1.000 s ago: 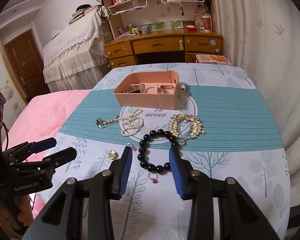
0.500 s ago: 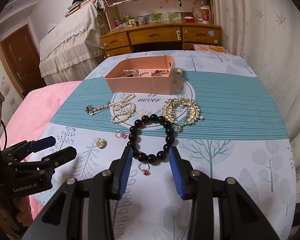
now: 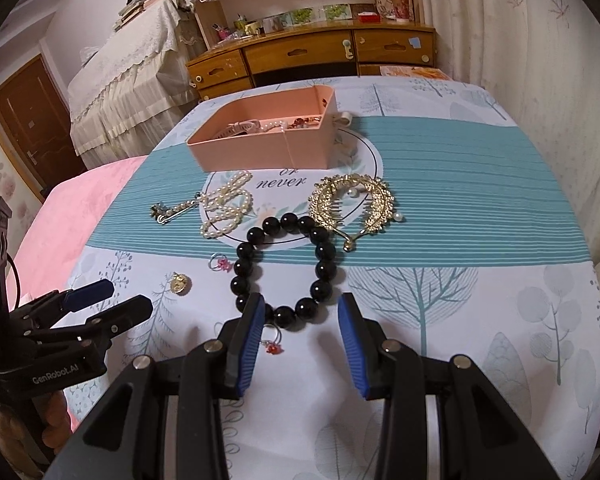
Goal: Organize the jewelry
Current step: 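Grasp the gold coin pendant with the left tool while the right tool grasps the black bead bracelet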
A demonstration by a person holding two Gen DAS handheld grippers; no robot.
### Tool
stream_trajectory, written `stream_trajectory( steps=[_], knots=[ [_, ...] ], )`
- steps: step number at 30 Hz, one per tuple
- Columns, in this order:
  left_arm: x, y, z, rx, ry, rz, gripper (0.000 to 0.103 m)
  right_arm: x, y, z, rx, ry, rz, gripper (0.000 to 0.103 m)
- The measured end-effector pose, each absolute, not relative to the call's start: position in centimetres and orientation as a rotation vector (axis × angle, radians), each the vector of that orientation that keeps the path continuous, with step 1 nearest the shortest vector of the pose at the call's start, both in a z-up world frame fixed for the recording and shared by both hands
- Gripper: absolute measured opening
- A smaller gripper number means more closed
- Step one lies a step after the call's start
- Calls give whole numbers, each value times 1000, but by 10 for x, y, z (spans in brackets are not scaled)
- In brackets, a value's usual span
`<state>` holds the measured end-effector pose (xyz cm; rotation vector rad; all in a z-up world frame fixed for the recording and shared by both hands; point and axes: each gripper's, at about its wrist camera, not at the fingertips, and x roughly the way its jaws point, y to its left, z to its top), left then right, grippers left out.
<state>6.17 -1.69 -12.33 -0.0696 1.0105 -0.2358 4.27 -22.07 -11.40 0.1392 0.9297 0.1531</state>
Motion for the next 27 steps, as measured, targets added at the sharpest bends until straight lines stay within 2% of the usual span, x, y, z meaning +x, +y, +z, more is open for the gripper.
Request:
stream_trajectory(
  steps=[11,15,19,22,24,27],
  knots=[
    [68,-20,-127,-64,1006,-255,76,68,-212,-128,102,967,137,38],
    [70,-21,-128,-58,1005,-264,76,76,-208,-136,62,987,114,26],
    [72,-22,-128,-56,1005,-266,76,76,-206,-138,25,976,103,21],
    [74,-27,-129,-42,1009,-280,66,74,-209,-138,34,968,109,21],
    [77,-34,-130,-25,1016,-290,60,73,-211,-138,37,965,107,15],
    [80,-42,-133,-6,1034,-308,44,72,-214,-138,51,963,119,15]
  ],
)
